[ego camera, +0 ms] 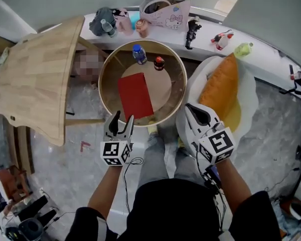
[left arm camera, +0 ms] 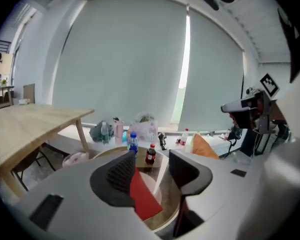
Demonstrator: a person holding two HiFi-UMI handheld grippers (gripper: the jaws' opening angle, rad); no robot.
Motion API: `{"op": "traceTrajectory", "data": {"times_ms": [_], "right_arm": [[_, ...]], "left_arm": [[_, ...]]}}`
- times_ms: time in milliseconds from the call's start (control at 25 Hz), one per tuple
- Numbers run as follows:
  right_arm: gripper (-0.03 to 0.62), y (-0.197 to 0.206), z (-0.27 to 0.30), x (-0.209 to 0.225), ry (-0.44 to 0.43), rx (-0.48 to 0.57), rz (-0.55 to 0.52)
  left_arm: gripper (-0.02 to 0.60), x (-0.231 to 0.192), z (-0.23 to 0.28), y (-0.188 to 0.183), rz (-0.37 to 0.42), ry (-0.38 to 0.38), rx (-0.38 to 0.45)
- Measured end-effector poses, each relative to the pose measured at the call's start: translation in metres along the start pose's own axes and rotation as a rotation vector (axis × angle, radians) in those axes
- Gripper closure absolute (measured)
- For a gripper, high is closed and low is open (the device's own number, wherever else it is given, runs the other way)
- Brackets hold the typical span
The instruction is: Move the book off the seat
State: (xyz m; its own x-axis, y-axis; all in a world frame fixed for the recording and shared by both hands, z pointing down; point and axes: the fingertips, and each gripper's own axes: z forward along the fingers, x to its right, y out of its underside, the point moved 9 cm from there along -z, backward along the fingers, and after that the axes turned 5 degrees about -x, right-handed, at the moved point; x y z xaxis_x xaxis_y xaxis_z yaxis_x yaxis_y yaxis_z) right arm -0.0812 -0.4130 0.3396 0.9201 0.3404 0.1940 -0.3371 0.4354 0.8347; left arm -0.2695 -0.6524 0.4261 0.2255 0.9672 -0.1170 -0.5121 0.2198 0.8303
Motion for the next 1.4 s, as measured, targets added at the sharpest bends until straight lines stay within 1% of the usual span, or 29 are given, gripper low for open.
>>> {"op": "traceTrajectory", "data": {"times_ms": [40, 80, 160, 200, 320, 440, 600, 760, 920, 1120, 1320, 1400], "right_arm": [[0.586, -0.007, -0.016, 0.002, 0.004, 0.023, -0.01], [0.586, -0.014, -0.033, 0.004, 0.01, 0.046, -0.018], [0.586, -0.024, -0.066, 0.008, 0.016, 0.093, -0.027], [0.586, -0.029, -0.082, 0.009, 0.012, 0.118, -0.031], [0.586, -0.037, -0.127, 0.01, -0.001, 0.186, -0.03], [0.586, -0.038, -0.165, 0.01, 0.005, 0.229, -0.044], [0.586, -0.032, -0.205, 0.01, 0.009, 0.25, -0.069], [0.586, -0.027, -0.235, 0.015, 0.034, 0.256, -0.099], [0.586, -0.03, -0.25, 0.02, 0.015, 0.285, -0.117], [0.586, -0.036, -0.251, 0.025, -0.009, 0.31, -0.116], [0.586, -0.042, -0.242, 0.031, -0.015, 0.322, -0.115], [0.586, -0.045, -0.238, 0.034, -0.019, 0.323, -0.116]], "left_arm": [[0.392, 0.01, -0.019, -0.01, -0.001, -0.012, 0.046], [0.468, 0.021, -0.036, -0.019, -0.002, -0.014, 0.089], [0.548, 0.044, -0.067, -0.034, -0.001, 0.002, 0.163], [0.565, 0.056, -0.08, -0.04, 0.0, 0.008, 0.188], [0.568, 0.093, -0.113, -0.06, 0.027, 0.003, 0.227], [0.568, 0.128, -0.139, -0.077, 0.059, -0.001, 0.275], [0.568, 0.17, -0.166, -0.089, 0.069, 0.01, 0.345], [0.568, 0.205, -0.183, -0.088, 0.11, 0.011, 0.36], [0.568, 0.224, -0.19, -0.09, 0.108, -0.003, 0.363], [0.568, 0.236, -0.192, -0.097, 0.088, 0.008, 0.399], [0.568, 0.236, -0.187, -0.107, 0.126, -0.004, 0.369], [0.568, 0.236, -0.185, -0.11, 0.141, -0.002, 0.376]]}}
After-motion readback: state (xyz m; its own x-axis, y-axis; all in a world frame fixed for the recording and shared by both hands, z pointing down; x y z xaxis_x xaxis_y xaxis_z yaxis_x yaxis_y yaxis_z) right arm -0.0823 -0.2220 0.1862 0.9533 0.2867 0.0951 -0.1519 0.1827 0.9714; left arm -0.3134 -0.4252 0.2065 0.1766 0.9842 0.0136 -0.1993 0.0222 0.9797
